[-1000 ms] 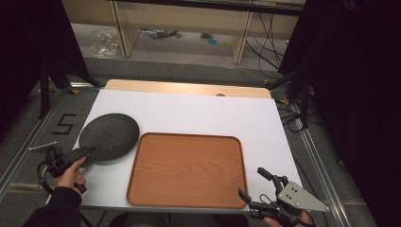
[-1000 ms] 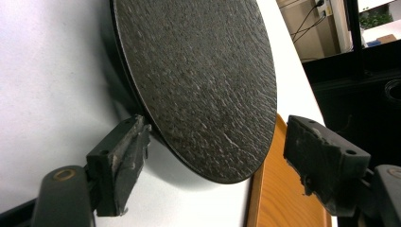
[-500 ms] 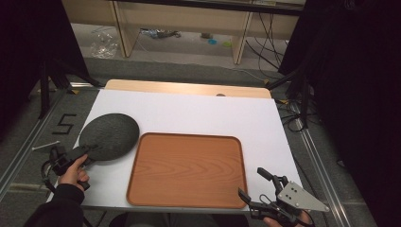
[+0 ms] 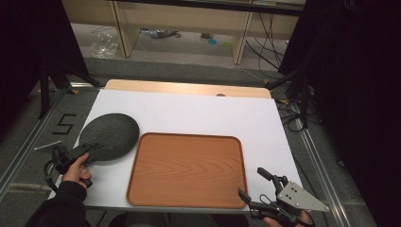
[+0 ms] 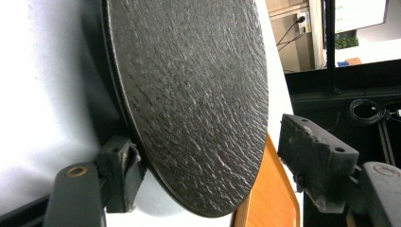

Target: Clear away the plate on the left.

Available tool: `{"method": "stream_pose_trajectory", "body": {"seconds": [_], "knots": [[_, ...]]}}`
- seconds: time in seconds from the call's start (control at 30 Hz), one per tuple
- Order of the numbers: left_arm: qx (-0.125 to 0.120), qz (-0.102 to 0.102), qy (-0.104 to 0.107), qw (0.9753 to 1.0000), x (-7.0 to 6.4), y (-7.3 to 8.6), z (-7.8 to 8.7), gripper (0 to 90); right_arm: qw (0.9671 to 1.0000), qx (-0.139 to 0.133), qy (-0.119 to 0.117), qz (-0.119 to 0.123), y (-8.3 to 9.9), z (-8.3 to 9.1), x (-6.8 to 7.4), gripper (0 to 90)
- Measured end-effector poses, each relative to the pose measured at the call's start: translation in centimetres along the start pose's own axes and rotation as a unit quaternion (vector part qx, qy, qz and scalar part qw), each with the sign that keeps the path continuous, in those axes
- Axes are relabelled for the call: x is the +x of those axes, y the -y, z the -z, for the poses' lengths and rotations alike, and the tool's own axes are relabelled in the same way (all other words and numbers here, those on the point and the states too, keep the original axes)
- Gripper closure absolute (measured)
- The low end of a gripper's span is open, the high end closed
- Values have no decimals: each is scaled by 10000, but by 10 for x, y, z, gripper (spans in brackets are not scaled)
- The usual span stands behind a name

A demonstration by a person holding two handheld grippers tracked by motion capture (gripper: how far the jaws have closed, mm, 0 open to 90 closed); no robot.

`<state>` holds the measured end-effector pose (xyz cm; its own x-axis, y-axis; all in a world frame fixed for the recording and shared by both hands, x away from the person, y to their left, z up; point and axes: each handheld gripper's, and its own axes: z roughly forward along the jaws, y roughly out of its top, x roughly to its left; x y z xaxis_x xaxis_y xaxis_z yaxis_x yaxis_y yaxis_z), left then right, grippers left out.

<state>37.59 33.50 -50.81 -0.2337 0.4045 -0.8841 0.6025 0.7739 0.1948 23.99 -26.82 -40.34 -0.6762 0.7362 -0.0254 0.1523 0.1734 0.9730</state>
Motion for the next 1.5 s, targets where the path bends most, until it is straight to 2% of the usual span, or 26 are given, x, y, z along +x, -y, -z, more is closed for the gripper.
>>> {"method": "stream_pose_trajectory", "body": {"seconds": [0.4, 0.47, 0.5, 0.53, 0.57, 0.6, 0.7, 0.73, 0.77, 0.8, 0.83, 1.0, 1.1, 1.13, 1.37, 1.47, 1.5], "knots": [[-119, 196, -45, 9997, 3, -2, -2, 342, 10000, 4, -3, 7, 0, 0, 0, 156], [-148, 250, -3, 9996, 5, -2, -2, 378, 10000, 5, -4, 7, 0, 0, 0, 156], [-170, 298, -165, 9993, 5, -2, -2, 408, 10000, 3, -4, 9, 0, 0, 0, 157], [-178, 323, -181, 9992, 6, -2, -1, 442, 10000, 4, -3, 10, 0, 0, 0, 156], [-174, 320, -81, 9993, 9, -2, 0, 477, 10000, 2, -3, 13, 0, 0, 0, 157], [-169, 326, -195, 9991, 9, -3, 0, 514, 10000, 3, -4, 12, 0, 0, 0, 156], [-213, 375, -167, 9989, 11, -2, 0, 590, 10000, 5, -5, 9, 0, 0, 0, 156], [-222, 354, -185, 9990, 12, -2, 1, 617, 10000, 8, -4, 7, 0, 0, 0, 156], [-238, 296, -341, 9987, 11, -1, 1, 653, 10000, 10, -5, 6, 0, 0, 0, 156], [-244, 259, -374, 9987, 11, -1, 1, 698, 10000, 11, -6, 6, 0, 0, 0, 157], [-279, 243, -502, 9981, 10, -1, 1, 744, 10000, 25, -5, -18, 0, 0, 1, 157], [-460, 211, -213, 9985, 6, 0, 5, 793, 10000, 10, -9, 6, 0, 0, 0, 157], [-542, 129, -244, 9981, 2, 0, 6, 812, 9999, -43, 19, 89, 0, 0, -1, 157], [-551, 125, -198, 9982, 2, 0, 7, 819, 10000, 33, -32, 15, 0, 0, 0, 157], [-764, 65, -135, 9970, -2, 0, 9, 849, 10000, 1, -21, 21, 0, 0, 0, 158], [-860, -270, -233, 9957, -10, 1, 9, 859, 10000, 8, -41, 7, 0, 0, 0, 158], [-885, -313, -242, 9953, -11, 1, 9, 860, 10000, -3, -24, 10, 0, 0, 0, 158]]}}
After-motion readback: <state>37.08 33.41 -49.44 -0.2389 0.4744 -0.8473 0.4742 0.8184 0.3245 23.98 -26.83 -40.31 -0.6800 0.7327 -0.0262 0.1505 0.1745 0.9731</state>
